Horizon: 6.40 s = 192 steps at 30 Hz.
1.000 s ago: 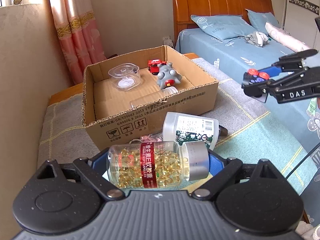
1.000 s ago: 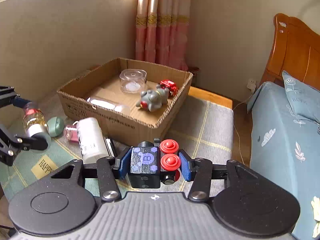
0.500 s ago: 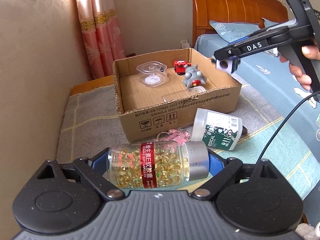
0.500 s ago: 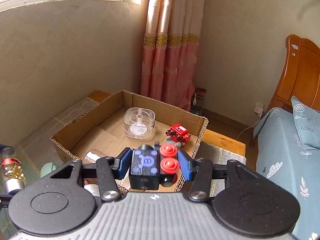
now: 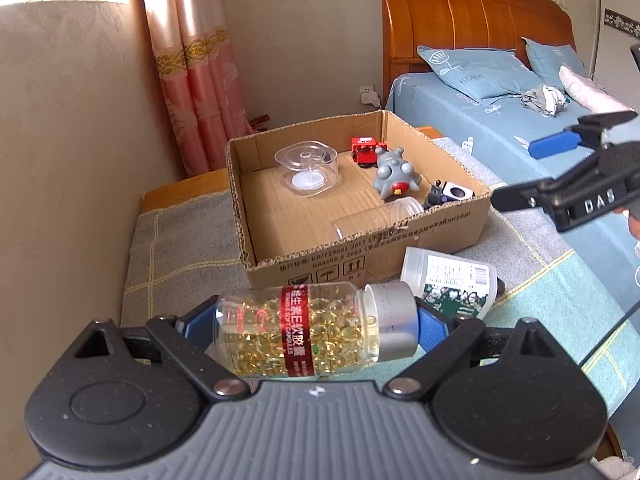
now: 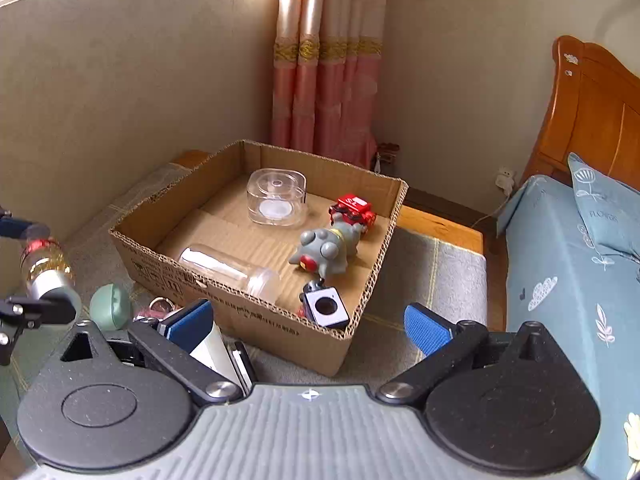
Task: Organize rigid objects
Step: 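Carry the block and capsule jar into the box and open both tools, then move the left tool to the mint-green round case while the right tool approaches the white bottle, then close the left tool on the mint-green round case, then lift the case with the left tool while the right tool grasps the white plastic bottle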
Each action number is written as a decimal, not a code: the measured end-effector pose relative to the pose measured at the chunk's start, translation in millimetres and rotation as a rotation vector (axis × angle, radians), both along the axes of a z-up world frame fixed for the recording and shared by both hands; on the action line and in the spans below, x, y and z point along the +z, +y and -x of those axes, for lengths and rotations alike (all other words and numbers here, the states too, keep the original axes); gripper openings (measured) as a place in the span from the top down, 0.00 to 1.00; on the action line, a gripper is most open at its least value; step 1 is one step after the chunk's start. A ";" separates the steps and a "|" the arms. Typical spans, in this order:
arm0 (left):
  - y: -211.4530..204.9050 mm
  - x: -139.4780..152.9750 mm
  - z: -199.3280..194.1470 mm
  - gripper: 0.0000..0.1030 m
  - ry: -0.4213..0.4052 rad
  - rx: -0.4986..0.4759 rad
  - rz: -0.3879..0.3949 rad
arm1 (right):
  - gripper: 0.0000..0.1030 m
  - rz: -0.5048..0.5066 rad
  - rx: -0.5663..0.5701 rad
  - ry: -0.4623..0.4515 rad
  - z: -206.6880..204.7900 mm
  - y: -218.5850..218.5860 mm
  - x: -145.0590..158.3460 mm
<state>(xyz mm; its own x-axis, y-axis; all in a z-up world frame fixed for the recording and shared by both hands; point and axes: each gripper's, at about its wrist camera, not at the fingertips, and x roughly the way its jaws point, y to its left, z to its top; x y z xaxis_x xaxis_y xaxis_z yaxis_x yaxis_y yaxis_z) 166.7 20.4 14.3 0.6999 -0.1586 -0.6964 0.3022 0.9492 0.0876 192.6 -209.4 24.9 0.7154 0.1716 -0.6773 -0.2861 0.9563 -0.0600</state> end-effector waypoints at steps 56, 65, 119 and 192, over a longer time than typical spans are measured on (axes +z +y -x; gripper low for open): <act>19.7 -57.3 2.7 0.03 0.063 0.194 0.011 | 0.00 -0.071 -0.209 0.008 15.8 2.3 -35.9; 43.4 -56.8 21.7 0.03 0.045 0.236 0.050 | 0.00 -0.009 -0.184 0.048 -15.4 18.4 -50.7; 40.0 -105.8 -19.6 0.03 0.138 0.114 0.059 | 0.00 -0.004 -0.058 0.135 53.7 39.2 -110.6; 54.0 -99.1 29.1 0.23 0.117 0.016 0.048 | 0.00 -0.024 -0.032 0.172 8.6 97.3 -97.7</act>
<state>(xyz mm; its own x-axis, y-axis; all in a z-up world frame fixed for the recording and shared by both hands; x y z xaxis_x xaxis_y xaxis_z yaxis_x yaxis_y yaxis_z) 137.6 74.3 -84.7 0.6169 -0.1831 -0.7655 0.2923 0.9563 0.0068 184.0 -112.1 -72.8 0.5948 0.1685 -0.7860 -0.2598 0.9656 0.0104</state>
